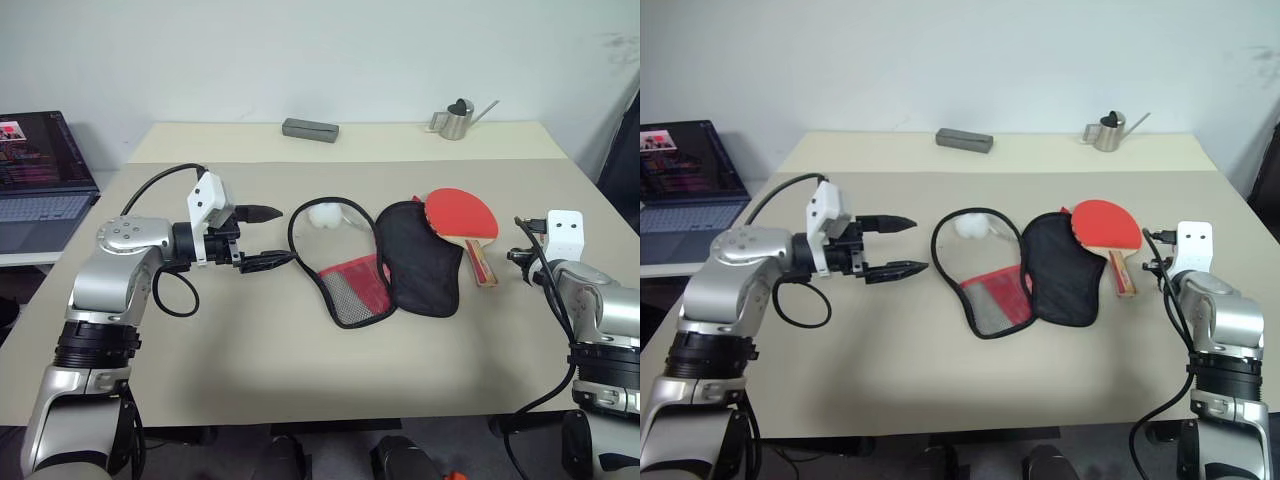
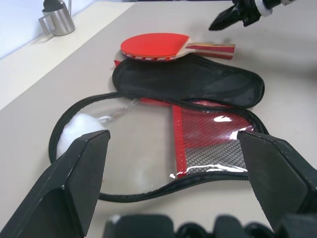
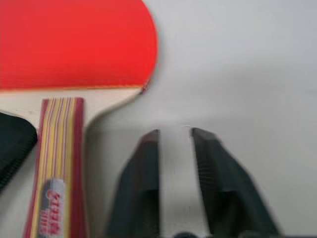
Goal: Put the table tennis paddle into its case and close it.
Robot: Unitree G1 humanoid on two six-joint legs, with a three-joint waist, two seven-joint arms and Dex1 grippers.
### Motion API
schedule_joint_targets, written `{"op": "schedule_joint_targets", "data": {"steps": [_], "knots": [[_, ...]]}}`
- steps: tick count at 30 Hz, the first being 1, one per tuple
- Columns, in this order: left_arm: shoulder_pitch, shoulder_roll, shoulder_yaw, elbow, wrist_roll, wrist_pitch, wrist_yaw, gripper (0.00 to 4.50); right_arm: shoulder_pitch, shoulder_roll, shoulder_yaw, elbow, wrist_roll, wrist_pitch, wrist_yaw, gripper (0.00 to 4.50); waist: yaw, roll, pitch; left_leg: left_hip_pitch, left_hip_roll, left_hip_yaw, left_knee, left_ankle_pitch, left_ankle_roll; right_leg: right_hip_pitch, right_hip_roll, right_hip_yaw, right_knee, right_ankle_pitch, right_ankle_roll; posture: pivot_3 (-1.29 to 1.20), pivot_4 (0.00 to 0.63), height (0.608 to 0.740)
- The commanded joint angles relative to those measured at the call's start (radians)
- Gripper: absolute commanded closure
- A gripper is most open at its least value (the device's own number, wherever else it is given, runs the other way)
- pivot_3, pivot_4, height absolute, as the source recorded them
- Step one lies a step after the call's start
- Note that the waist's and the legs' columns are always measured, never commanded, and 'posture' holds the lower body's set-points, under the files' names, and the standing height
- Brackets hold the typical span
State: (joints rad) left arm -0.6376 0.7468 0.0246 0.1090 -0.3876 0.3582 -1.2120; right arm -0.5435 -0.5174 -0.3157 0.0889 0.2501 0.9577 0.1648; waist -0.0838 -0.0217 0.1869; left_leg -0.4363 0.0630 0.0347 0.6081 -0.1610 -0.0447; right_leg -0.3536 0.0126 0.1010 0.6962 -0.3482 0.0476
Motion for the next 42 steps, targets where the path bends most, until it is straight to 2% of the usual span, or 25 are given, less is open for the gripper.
{"op": "schedule_joint_targets", "data": {"steps": [1,5,10,28,34,39,42], "knots": [[-0.020,0.011,0.001,-0.038,-0.011,-0.005,-0.019,0.00,-0.051,0.005,-0.043,-0.052,0.046,0.013,0.014,2.75,-0.001,0.000,0.000,0.000,0.000,0.000,0.000,0.000,0.000,0.000,0.000,0.000,0.000,0.000,0.000,0.00,0.150,0.740],[-0.031,0.017,-0.009,-0.034,-0.005,-0.008,-0.045,0.00,-0.089,0.014,-0.071,-0.081,0.110,0.081,0.034,2.75,0.001,0.000,0.000,0.000,0.000,0.000,0.000,0.000,0.000,0.000,0.000,0.000,0.000,0.000,0.000,0.00,0.150,0.740],[-0.053,0.013,-0.026,-0.028,-0.002,-0.016,-0.072,0.00,-0.087,-0.023,-0.023,-0.102,0.135,0.157,0.089,2.75,0.004,0.000,0.000,0.000,0.000,0.000,0.000,0.000,0.000,0.000,0.000,-0.001,-0.001,0.000,0.000,0.00,0.150,0.740],[-0.136,0.000,-0.081,-0.025,-0.007,-0.021,-0.174,0.00,-0.096,-0.046,0.172,0.071,0.043,0.025,0.203,2.75,0.002,0.000,0.000,0.000,0.000,0.000,0.000,0.000,0.000,0.000,0.000,-0.001,-0.001,0.000,0.000,0.00,0.150,0.740],[-0.140,-0.007,-0.086,-0.016,-0.001,-0.032,-0.175,0.00,-0.107,-0.043,0.213,0.133,0.010,-0.011,0.233,2.75,-0.001,0.000,0.000,0.000,0.000,0.000,0.000,0.000,0.000,0.001,0.001,-0.001,-0.001,0.000,0.000,0.00,0.150,0.740],[-0.141,-0.005,-0.084,-0.016,-0.001,-0.033,-0.174,0.00,-0.097,-0.037,0.209,0.101,0.027,0.034,0.257,2.75,-0.001,0.000,0.000,0.000,0.000,-0.001,0.000,0.000,0.000,0.000,0.001,0.000,-0.001,0.000,0.000,0.00,0.150,0.740],[-0.141,-0.005,-0.083,-0.011,0.002,-0.037,-0.173,0.00,-0.101,-0.030,0.198,0.121,0.015,0.021,0.244,2.17,-0.001,0.000,0.000,0.000,0.001,-0.001,0.000,0.000,0.000,0.000,0.001,-0.001,-0.001,0.000,0.000,0.00,0.150,0.740]]}}
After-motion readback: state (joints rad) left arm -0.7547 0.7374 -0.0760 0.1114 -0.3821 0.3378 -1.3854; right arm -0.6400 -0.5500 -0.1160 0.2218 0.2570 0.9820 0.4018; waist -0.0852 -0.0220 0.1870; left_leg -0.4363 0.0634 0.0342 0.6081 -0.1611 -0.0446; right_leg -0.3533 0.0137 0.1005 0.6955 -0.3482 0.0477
